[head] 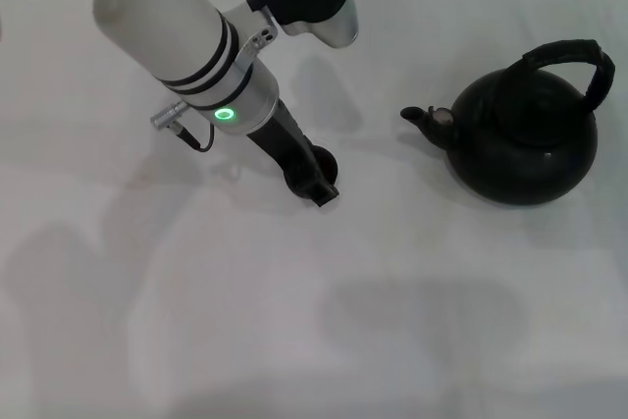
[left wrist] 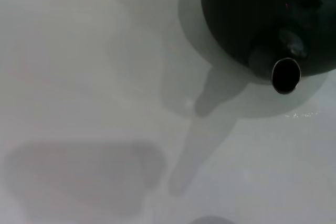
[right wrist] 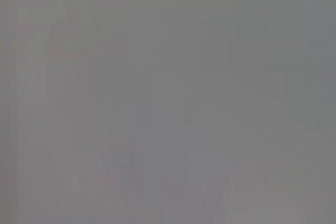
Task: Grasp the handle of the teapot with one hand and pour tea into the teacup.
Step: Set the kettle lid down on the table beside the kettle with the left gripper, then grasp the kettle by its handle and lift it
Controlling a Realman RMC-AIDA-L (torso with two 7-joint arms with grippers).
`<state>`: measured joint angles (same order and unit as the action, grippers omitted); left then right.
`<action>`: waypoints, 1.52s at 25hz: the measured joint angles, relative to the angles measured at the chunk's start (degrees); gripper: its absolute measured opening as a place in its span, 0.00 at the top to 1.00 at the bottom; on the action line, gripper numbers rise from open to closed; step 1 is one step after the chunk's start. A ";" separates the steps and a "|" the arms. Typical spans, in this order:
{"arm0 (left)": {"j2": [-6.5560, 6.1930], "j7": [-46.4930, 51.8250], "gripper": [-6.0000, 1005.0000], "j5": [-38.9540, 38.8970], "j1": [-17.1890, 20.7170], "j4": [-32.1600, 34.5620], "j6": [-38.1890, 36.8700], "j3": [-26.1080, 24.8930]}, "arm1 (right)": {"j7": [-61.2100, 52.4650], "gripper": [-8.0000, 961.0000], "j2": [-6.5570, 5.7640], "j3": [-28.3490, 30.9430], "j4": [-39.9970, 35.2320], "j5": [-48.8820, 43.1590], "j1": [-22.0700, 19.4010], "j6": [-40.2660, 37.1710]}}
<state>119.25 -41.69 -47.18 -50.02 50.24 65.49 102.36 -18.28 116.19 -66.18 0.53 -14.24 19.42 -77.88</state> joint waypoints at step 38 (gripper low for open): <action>-0.15 -9.17 0.12 -9.45 11.61 19.20 -6.56 -6.41 | 0.00 0.17 0.00 0.00 0.08 0.00 -0.50 0.09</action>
<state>119.10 -50.87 -56.63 -38.41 69.44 58.93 95.95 -18.28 116.19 -66.18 0.61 -14.24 18.92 -77.78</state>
